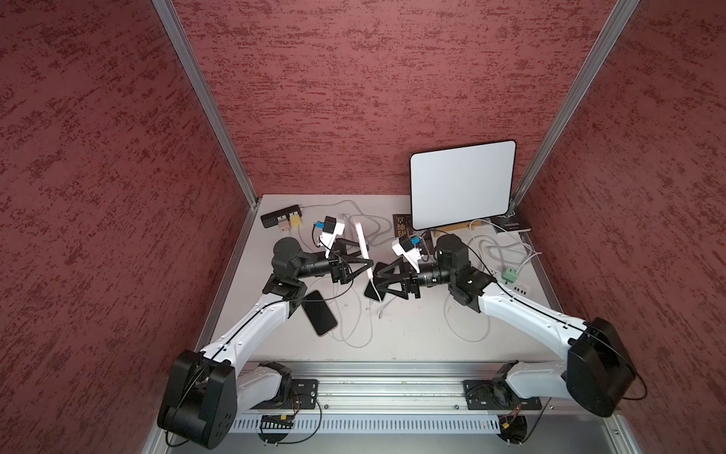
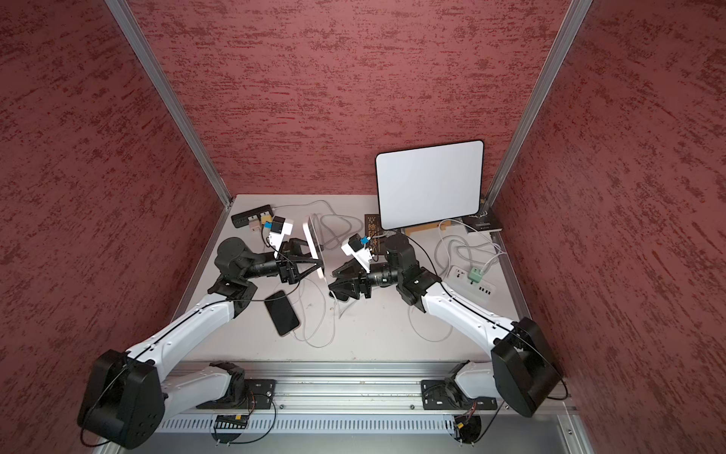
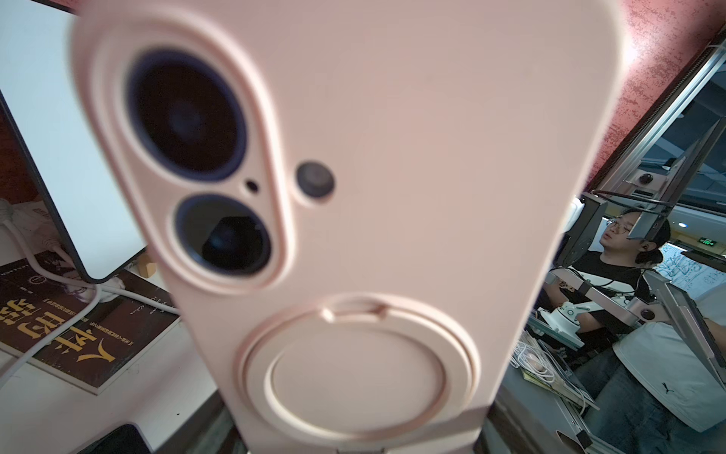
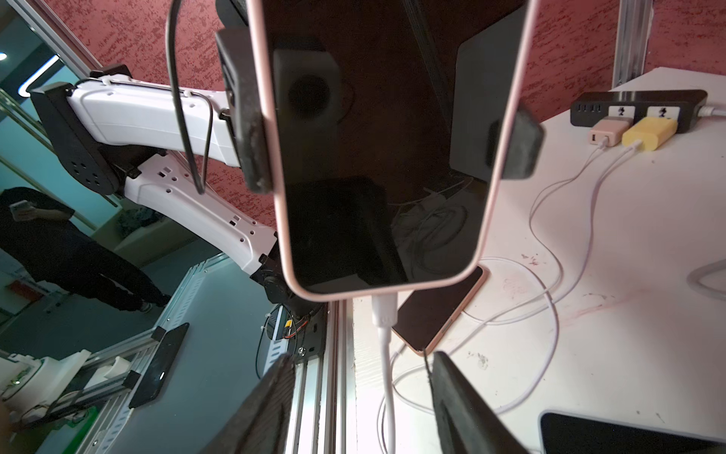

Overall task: Unplug the charging cable from the phone
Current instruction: Remove the charging cable from the phone.

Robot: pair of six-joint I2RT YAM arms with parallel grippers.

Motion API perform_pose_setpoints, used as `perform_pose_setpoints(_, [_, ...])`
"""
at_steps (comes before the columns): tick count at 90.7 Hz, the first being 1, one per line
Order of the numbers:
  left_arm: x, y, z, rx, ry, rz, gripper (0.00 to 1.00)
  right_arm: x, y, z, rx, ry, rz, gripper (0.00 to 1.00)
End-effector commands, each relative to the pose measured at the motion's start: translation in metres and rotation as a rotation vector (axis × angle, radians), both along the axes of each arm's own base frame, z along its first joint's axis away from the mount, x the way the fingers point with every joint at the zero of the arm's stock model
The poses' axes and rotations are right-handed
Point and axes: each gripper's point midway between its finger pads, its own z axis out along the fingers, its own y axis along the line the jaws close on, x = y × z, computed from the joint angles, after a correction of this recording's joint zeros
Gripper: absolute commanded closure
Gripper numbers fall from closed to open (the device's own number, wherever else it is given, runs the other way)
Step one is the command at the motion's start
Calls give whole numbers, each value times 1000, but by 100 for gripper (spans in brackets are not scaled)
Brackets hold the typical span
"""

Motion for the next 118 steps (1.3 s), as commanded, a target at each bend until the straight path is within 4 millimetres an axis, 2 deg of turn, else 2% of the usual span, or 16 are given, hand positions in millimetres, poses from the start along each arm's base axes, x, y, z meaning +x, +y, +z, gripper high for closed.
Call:
perform_pose_setpoints(1, [-3, 4, 16, -28, -74, 21, 74, 4, 8, 0, 15, -55, -14, 47])
perform_pose_setpoints(28, [-3, 5, 18, -30, -76, 27, 72, 3, 22, -13, 6, -53, 9, 57])
perform_pose_setpoints(52, [-2, 6, 17, -29, -76, 31, 71, 4, 24, -16, 8, -50, 12, 69])
perform_pose_setpoints(68, [-3, 6, 16, -30, -76, 31, 71, 3, 24, -15, 10, -46, 18, 87])
perform_pose_setpoints(86, [-3, 7, 16, -31, -78, 32, 71, 1, 24, -15, 11, -39, 25, 100])
perform_pose_setpoints(118, [-2, 8, 18, -36, -84, 39, 71, 0, 24, -19, 11, -41, 28, 100])
